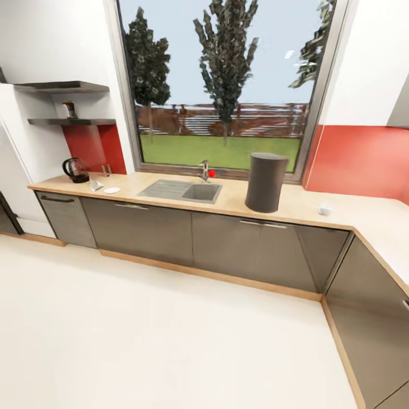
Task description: Set up a coffee station on the kitchen countertop: keep the coffee maker on the countertop, move the bottle of coffee from the kitchen shelf to the counter next to the coffee maker, place a paper coffee filter on top of the coffee maker, put the saucer next to the coffee maker with the coffee cup on the saucer, and place the electric kettle next to the coffee maker.
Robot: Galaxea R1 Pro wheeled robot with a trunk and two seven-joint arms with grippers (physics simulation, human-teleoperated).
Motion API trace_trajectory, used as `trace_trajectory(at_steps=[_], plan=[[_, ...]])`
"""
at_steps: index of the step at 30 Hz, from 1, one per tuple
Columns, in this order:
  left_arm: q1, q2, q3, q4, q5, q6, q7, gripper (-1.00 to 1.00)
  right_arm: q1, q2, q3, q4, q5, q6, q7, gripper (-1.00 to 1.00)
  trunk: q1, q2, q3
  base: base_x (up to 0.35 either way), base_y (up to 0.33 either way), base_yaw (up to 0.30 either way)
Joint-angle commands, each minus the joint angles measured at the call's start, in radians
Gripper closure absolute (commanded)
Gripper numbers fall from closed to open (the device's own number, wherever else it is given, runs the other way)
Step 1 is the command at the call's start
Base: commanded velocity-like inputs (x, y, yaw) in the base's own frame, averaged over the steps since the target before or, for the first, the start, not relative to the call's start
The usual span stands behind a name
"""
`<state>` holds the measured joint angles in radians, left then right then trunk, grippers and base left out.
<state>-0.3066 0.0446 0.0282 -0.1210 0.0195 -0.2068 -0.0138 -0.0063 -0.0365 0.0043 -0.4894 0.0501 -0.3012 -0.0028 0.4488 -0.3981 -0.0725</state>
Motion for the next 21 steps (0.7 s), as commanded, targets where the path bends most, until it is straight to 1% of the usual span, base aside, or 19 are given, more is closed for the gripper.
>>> trace_trajectory(at_steps=[1, 21], plan=[[-0.001, 0.0, 0.002, 0.001, 0.002, -0.003, -0.001, -1.0, -0.001, 0.0, 0.0, 0.0, 0.005, -0.003, 0.0, -1.0, 0.001, -0.002, -0.001, 0.338, 0.0, 0.209], [0.0, 0.0, 0.002, 0.0, 0.002, -0.003, -0.002, -1.0, 0.0, 0.0, 0.0, 0.001, 0.007, -0.002, 0.001, -1.0, 0.001, -0.002, 0.021, 0.338, 0.0, 0.207]])
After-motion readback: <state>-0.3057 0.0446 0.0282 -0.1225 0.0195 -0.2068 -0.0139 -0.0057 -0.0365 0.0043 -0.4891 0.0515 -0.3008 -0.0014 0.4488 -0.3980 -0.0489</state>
